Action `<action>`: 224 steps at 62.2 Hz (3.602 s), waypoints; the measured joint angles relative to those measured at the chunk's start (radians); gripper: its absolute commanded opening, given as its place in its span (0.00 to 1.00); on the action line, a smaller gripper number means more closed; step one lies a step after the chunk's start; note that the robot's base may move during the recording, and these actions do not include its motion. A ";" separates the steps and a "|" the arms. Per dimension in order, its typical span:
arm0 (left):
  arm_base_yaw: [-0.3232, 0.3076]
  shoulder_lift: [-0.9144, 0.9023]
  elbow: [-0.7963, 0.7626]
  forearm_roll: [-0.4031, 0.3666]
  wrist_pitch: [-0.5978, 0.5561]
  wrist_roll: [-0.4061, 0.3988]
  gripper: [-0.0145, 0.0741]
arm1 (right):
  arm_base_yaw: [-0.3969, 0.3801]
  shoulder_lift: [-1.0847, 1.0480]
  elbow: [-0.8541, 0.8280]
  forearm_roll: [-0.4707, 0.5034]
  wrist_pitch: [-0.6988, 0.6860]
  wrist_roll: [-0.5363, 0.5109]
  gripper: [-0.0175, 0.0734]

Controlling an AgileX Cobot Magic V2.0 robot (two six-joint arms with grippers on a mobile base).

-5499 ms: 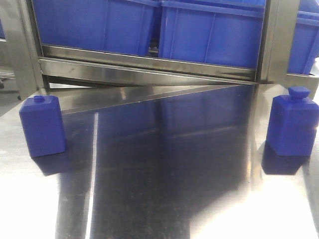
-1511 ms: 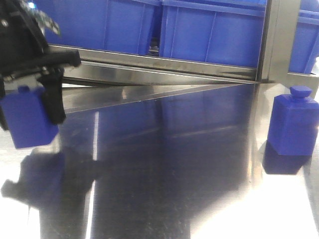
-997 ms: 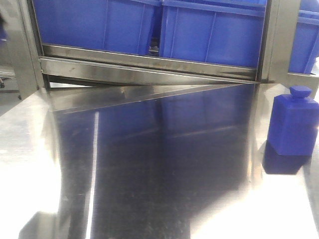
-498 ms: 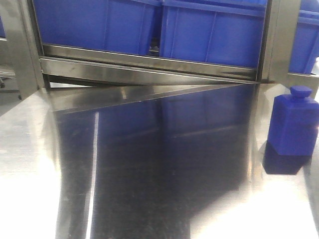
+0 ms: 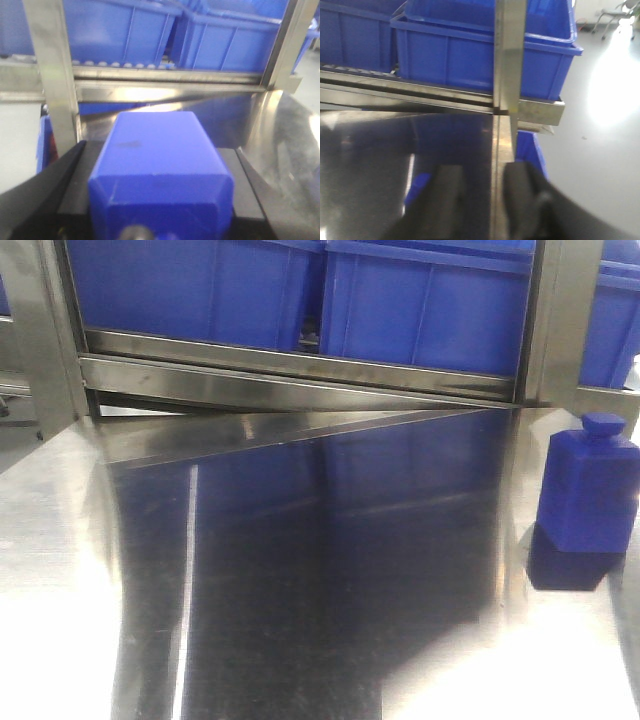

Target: Pick and sort blue part to right shelf

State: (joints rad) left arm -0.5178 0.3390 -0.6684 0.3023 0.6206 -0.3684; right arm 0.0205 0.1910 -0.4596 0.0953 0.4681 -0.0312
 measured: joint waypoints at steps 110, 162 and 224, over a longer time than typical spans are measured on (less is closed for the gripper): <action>0.000 0.000 0.000 0.004 -0.091 0.000 0.43 | 0.239 1.514 -0.751 -0.061 0.511 0.160 0.48; 0.000 0.000 0.000 0.004 -0.091 0.000 0.43 | 0.239 0.801 -0.334 -0.186 0.190 0.160 0.35; 0.000 0.000 0.000 0.004 -0.091 0.000 0.43 | 0.239 -0.133 0.029 -0.274 -0.084 0.160 0.35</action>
State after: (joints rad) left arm -0.5178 0.3390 -0.6684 0.3064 0.5292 -0.3684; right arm 0.2592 0.0583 -0.4307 -0.1790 0.3844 0.1291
